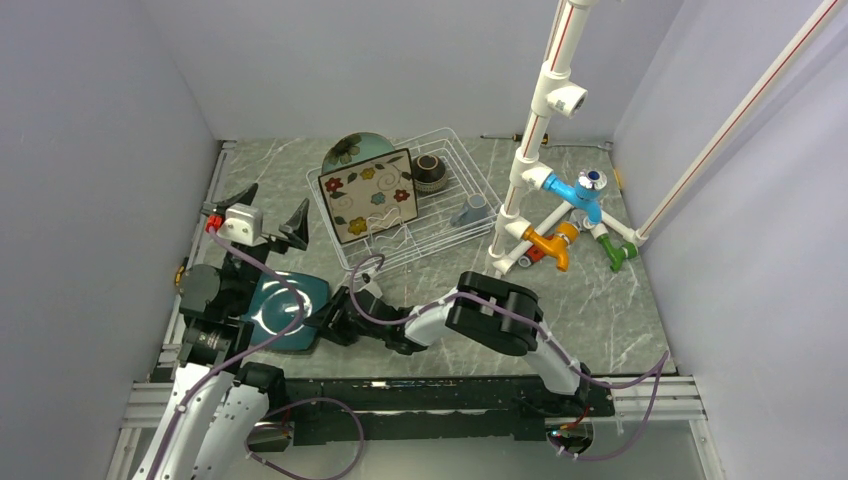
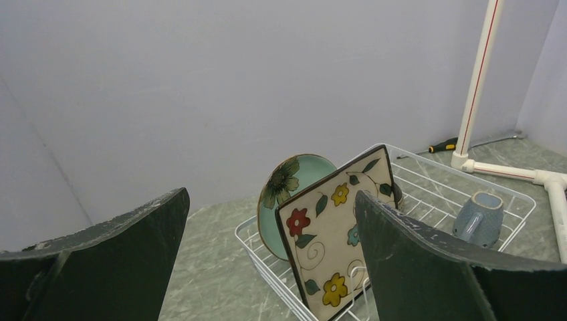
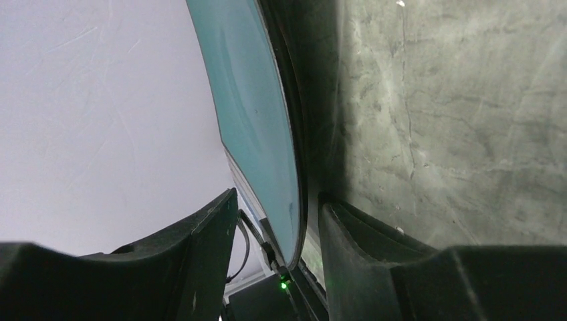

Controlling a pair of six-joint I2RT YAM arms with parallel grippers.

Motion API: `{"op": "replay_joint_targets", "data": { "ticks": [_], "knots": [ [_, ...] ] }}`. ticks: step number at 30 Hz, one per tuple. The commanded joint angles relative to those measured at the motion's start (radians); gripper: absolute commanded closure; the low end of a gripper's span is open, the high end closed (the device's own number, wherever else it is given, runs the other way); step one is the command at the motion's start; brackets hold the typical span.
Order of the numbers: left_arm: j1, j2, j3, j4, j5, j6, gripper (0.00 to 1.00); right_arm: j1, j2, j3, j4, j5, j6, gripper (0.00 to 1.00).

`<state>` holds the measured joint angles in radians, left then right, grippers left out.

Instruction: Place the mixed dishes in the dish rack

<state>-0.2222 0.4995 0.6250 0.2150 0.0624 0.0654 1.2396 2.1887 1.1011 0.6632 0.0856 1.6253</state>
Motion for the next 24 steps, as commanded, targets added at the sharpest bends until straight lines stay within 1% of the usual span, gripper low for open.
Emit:
{"op": "replay_joint_targets", "data": {
  "ticks": [1,5,10,12,15,20,24],
  "knots": [
    [-0.003,0.010,0.004,0.018,-0.002,0.008,0.01,-0.008,0.065,0.022,-0.120,0.016,0.007,0.53],
    [-0.003,0.006,0.009,0.011,0.007,0.005,0.01,-0.007,0.085,0.045,-0.135,0.035,-0.011,0.60],
    [-0.004,0.010,-0.001,0.016,-0.007,0.008,0.01,-0.005,0.089,0.041,-0.115,0.053,-0.016,0.73],
    [-0.003,0.010,0.004,0.013,0.000,0.007,0.01,-0.004,0.078,0.035,-0.109,0.055,-0.023,0.79],
    [-0.003,0.010,-0.002,0.020,0.006,0.006,0.01,-0.005,0.041,0.015,-0.100,0.066,-0.036,0.84],
    [-0.003,0.005,-0.005,0.020,0.009,0.006,0.00,0.014,-0.018,-0.054,-0.053,0.108,-0.059,1.00],
    [-0.003,0.015,-0.009,0.021,-0.004,0.008,0.01,0.018,-0.060,-0.127,0.008,0.095,-0.040,1.00]
  ]
}}
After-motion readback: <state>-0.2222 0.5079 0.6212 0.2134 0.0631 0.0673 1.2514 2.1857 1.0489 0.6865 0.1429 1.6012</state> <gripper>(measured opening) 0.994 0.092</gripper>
